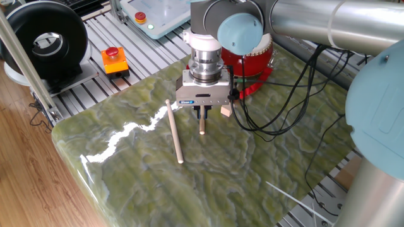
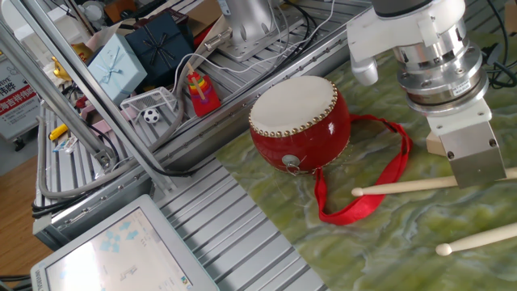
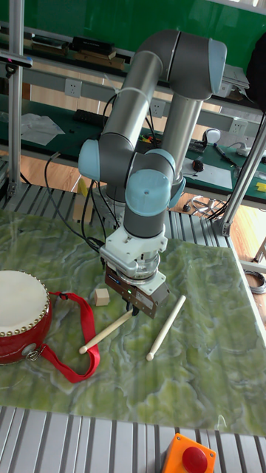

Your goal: Play the drum

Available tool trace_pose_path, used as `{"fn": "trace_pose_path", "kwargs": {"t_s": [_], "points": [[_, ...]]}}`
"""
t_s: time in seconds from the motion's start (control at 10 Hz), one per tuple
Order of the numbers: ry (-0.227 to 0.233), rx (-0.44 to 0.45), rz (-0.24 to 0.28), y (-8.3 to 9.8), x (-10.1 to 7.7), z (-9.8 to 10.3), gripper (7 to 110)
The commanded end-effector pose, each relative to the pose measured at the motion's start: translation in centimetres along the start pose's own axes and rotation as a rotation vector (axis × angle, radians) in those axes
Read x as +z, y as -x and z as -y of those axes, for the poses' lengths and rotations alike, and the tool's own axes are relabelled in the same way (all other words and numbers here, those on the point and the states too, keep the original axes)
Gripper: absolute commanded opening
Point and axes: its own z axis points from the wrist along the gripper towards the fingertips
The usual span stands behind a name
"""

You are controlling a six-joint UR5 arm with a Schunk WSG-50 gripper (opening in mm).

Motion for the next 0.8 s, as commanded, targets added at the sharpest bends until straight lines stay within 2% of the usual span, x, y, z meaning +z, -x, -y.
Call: {"fn": "trace_pose_path", "kwargs": {"t_s": [0.0, 0.2, 0.4, 0.7], "points": [[-0.003, -0.002, 0.005, 0.32, 0.46, 0.06, 7], [0.004, -0.003, 0.016, 0.5, 0.54, -0.08, 7], [0.005, 0.002, 0.006, 0.29, -0.12, -0.32, 7], [0.013, 0.01, 0.001, 0.1, -0.21, -0.7, 7]]}}
